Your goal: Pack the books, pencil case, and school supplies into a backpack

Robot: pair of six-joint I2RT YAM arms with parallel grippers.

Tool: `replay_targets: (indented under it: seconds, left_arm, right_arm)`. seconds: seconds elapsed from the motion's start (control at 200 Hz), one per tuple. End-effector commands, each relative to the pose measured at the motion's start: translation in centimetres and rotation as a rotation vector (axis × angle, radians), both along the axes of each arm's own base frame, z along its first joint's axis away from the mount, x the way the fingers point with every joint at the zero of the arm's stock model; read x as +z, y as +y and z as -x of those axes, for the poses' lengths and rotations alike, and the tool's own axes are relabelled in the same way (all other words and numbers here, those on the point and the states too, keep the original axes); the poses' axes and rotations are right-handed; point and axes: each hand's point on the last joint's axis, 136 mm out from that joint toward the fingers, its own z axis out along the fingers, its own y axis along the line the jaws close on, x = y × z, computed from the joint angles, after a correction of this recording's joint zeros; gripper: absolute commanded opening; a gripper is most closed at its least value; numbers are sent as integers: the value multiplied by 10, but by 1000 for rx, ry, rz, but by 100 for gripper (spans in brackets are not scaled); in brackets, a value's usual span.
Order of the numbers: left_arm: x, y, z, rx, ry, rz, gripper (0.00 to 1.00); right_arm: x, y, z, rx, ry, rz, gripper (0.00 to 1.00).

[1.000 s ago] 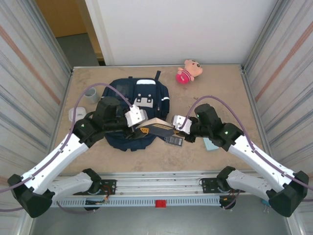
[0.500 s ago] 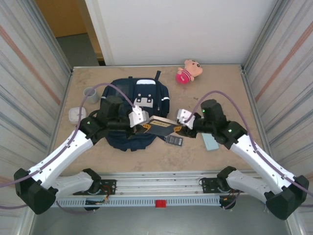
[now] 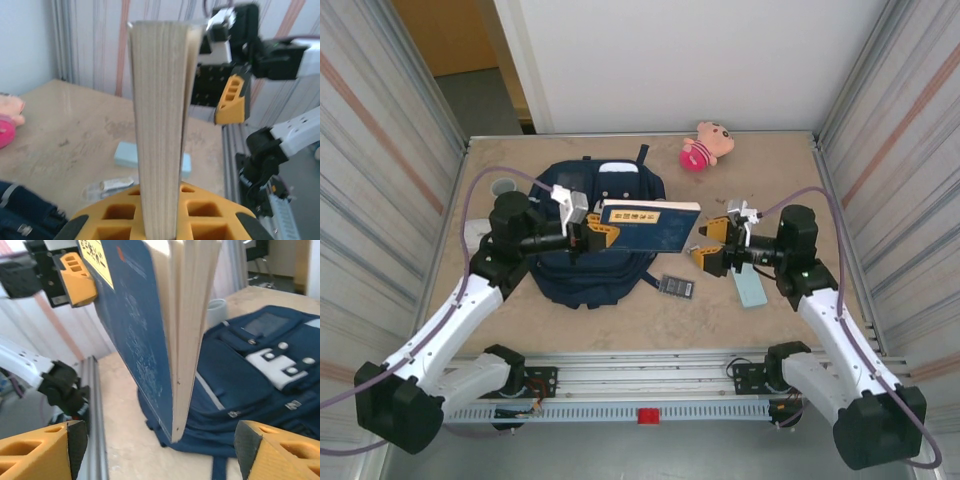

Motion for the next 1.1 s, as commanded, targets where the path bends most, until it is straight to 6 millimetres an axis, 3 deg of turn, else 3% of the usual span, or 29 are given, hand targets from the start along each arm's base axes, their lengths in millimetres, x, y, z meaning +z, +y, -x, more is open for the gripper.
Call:
replay_targets:
  seconds: [0.0, 0.256, 0.326, 0.436, 0.486, 0.511, 0.566, 0.646, 0.686, 0.762, 0.862, 0.937, 1.097]
  left_arm:
    - [31, -3, 11, -91, -28, 110, 0]
    - [26, -10, 11, -126, 4, 113, 0]
    - [23, -12, 13, -142, 10, 106, 0]
    - [18, -15, 15, -164, 20, 90, 0]
    - [16, -15, 14, -155, 18, 88, 2]
    - [14, -15, 12, -146, 18, 85, 4]
    - [10, -12, 8, -105, 15, 67, 16]
    - [0, -4, -2, -8, -12, -4, 45]
    - [-12, 3, -7, 55, -30, -76, 56]
    - [-42, 22, -14, 165, -91, -275, 64]
    - [-100, 59, -19, 242, -147, -623, 72]
    - [-138, 87, -29, 289, -133, -820, 74]
    - [-178, 94, -48, 262, -97, -898, 80]
  right_arm:
    - [31, 13, 10, 110, -29, -80, 78]
    - [63, 34, 18, 195, -117, -147, 70]
    - [62, 39, 12, 203, -89, -156, 66]
    - [62, 41, 10, 213, -69, -169, 40]
    - [60, 41, 9, 219, -63, -173, 18]
    - [60, 40, 8, 217, -64, -176, 0]
    - [60, 36, 5, 197, -68, -186, 0]
    - [60, 22, -7, 116, -68, -195, 0]
    - [59, 11, -17, 46, -57, -203, 0]
    - [50, -11, -37, -89, -22, -207, 0]
    - [34, -33, -52, -221, 28, -181, 0]
    - [20, -36, -54, -245, 53, -148, 0]
    - [7, -36, -53, -251, 79, -129, 0]
